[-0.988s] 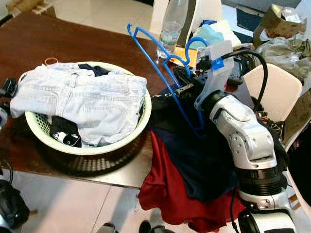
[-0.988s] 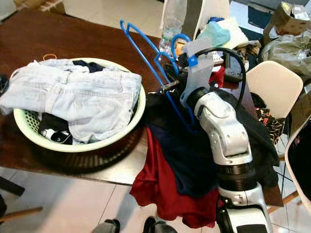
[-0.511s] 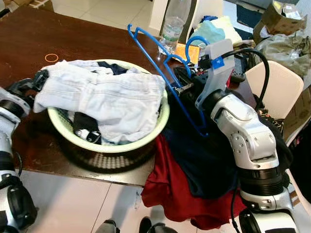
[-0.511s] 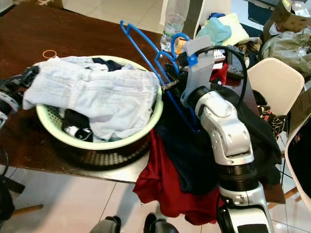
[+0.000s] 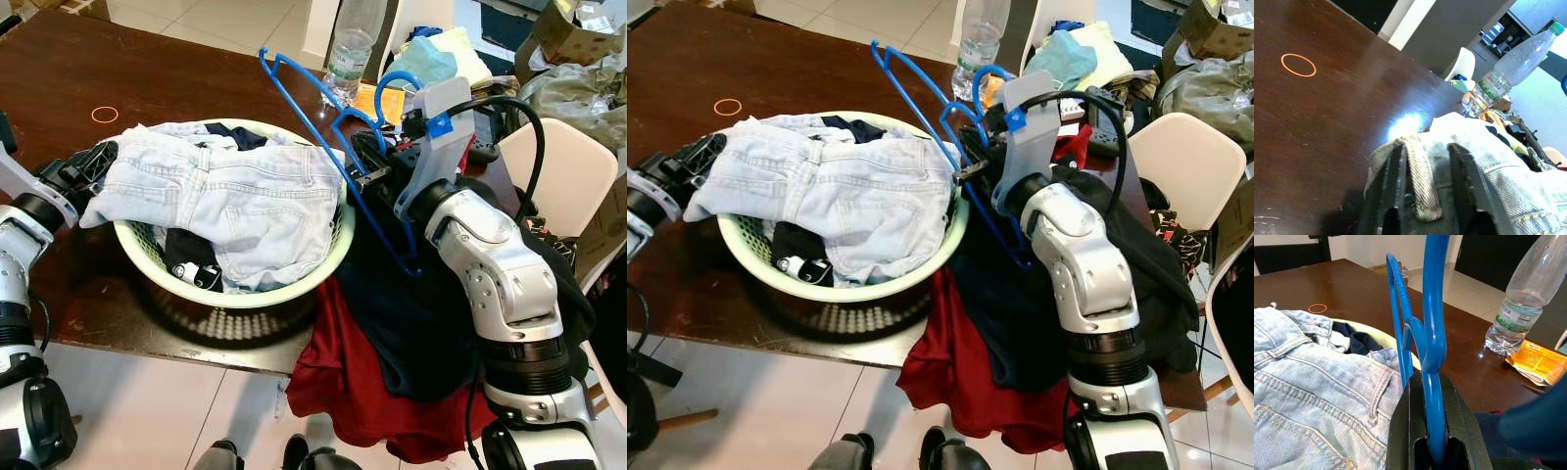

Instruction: Hang hanger

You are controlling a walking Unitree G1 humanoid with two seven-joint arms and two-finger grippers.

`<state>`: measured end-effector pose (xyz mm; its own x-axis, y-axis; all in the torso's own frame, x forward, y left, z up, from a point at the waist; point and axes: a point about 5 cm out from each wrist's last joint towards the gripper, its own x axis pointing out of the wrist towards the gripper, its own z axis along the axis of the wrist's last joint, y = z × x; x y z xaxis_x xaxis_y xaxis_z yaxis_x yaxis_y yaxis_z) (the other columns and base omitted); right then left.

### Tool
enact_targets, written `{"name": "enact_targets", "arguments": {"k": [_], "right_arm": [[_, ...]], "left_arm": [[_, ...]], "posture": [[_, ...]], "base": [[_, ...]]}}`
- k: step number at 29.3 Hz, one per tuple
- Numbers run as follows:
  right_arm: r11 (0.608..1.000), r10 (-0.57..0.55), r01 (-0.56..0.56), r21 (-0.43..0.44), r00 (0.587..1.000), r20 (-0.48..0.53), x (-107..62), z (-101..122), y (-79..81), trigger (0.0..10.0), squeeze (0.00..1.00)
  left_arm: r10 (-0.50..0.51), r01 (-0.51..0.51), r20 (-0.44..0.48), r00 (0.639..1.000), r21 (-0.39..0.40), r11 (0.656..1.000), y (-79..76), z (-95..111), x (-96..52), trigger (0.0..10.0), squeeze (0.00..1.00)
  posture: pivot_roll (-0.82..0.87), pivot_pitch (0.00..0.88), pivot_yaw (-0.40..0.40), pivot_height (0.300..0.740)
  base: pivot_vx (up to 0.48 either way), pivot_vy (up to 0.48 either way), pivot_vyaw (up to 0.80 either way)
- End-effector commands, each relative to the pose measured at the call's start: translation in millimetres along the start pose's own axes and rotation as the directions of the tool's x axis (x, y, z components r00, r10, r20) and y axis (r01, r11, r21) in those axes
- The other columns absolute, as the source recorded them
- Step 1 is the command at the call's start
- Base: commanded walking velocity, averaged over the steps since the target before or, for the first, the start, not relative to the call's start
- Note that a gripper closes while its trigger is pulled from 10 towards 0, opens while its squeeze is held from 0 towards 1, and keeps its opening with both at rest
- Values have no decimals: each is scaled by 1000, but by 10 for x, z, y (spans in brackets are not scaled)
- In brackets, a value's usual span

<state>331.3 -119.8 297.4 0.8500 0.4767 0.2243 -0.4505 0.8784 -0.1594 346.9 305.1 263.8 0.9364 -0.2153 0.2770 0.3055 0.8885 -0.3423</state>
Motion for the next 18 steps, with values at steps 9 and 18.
{"name": "enact_targets", "arguments": {"k": [9,18], "right_arm": [[1000,-22,22,-4,1000,-3,-3,-1,-31,10000,0],[1000,-29,29,-4,1000,13,23,11,-32,10000,0]], "left_arm": [[-61,61,-22,998,-8,998,-149,-33,40,0,0],[-165,162,68,984,45,986,-399,295,110,0,0]], "posture": [[53,272,-143,740],[71,236,-132,740]], "base": [[0,0,0],[0,0,0]]}}
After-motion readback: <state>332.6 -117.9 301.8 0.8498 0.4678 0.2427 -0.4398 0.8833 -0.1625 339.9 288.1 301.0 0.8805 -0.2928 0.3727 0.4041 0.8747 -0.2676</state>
